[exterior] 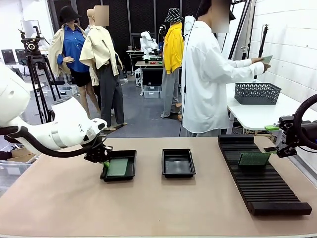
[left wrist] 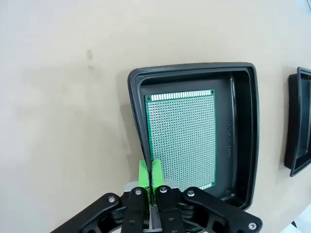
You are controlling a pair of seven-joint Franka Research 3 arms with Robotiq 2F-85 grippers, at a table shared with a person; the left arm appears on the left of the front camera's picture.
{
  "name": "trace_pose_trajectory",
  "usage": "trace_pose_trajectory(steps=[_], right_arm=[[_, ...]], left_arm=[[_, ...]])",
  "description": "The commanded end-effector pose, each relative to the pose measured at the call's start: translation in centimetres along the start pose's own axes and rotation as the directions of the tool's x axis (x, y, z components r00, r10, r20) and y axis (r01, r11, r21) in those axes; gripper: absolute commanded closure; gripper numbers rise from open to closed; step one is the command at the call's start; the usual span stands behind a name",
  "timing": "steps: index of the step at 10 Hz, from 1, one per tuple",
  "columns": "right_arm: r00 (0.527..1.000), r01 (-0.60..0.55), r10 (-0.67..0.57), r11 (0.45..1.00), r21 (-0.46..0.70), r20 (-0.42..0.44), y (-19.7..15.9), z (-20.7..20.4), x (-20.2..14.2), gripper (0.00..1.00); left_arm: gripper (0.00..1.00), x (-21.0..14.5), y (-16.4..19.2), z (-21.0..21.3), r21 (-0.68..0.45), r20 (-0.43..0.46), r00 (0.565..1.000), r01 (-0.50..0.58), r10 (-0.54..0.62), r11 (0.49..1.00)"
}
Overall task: Inspect and transfer BCBs to ESD trays.
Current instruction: Pick up the ESD tray and place it on the left side of the table.
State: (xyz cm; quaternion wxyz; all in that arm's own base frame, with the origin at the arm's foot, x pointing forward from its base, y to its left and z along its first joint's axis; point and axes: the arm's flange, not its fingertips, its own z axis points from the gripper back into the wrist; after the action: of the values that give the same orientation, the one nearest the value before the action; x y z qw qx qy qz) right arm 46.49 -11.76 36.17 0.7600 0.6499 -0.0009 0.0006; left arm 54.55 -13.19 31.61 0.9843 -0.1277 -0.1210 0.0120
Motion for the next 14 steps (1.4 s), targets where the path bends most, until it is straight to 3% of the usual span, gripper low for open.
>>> trace_pose_trajectory(steps=[1,4,5,9,14], right_arm=[[1.000,-0.002,0.002,1.000,-0.005,-0.007,0.2,0.0,-0.2,0.00],[1.000,-0.002,0.002,1.000,-0.005,-0.007,0.2,0.0,-0.2,0.00],[1.000,-0.002,0.002,1.000,-0.005,-0.007,0.2,0.0,-0.2,0.00],[1.000,-0.002,0.002,1.000,-0.005,-0.007,0.2,0.0,-0.2,0.00],[1.000,-0.002,0.002,1.000,-0.005,-0.007,0.2,0.0,-0.2,0.00]], left_arm=[[1.00,0.2,3.0,1.0,0.002,-0.020,1.000,-0.004,0.004,1.000],[1.00,1.2,6.9,1.8,0.037,-0.077,0.997,0.022,-0.019,0.999],[1.00,1.4,8.0,2.2,0.003,-0.105,0.993,0.056,-0.055,0.998],[1.00,2.0,10.6,4.1,0.013,-0.101,0.994,0.052,-0.050,0.999],[1.00,2.2,16.7,5.8,0.066,-0.132,0.991,0.037,-0.028,0.997]])
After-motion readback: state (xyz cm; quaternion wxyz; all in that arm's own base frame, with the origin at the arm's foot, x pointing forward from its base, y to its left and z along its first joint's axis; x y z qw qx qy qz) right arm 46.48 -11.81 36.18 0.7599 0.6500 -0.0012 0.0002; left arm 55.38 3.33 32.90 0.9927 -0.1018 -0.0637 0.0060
